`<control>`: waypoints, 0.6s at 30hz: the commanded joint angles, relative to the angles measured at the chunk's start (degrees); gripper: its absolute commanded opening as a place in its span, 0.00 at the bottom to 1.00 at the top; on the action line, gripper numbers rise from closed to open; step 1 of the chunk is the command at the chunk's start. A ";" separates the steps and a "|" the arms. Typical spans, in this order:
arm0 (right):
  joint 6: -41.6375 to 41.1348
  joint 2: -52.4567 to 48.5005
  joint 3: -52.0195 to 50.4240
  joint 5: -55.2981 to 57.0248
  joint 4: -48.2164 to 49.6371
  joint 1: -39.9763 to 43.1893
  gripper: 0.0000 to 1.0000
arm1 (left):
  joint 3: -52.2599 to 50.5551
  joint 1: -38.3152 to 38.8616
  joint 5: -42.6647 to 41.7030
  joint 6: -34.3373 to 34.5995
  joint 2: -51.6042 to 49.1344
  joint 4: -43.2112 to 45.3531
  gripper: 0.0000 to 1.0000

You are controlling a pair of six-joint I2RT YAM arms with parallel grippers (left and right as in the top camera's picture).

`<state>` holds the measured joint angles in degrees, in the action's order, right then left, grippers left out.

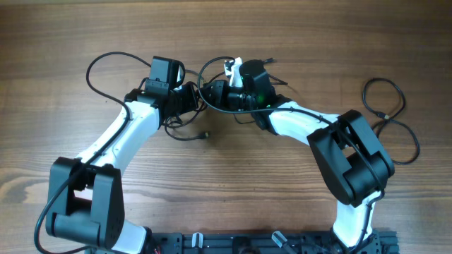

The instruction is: Untangle cables

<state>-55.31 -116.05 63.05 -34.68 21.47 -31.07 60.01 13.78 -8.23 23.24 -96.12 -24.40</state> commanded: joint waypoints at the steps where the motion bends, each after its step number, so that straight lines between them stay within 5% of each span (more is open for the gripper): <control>1: 1.36 -0.33 0.22 1.95 1.99 -0.24 0.42 | 0.63 0.22 -0.68 -0.46 -0.33 -0.04 0.04; 13: 0.50 -3.65 0.22 2.08 10.16 -0.24 0.53 | 0.63 0.22 -0.68 -0.46 -0.35 -0.02 0.04; 18: -7.82 -3.65 0.22 0.94 13.33 -0.24 0.53 | 0.63 0.22 -0.68 -0.46 -0.35 -0.02 0.04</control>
<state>-57.69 -118.74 63.02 -31.92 33.12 -31.07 60.01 13.78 -8.38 23.24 -96.12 -24.40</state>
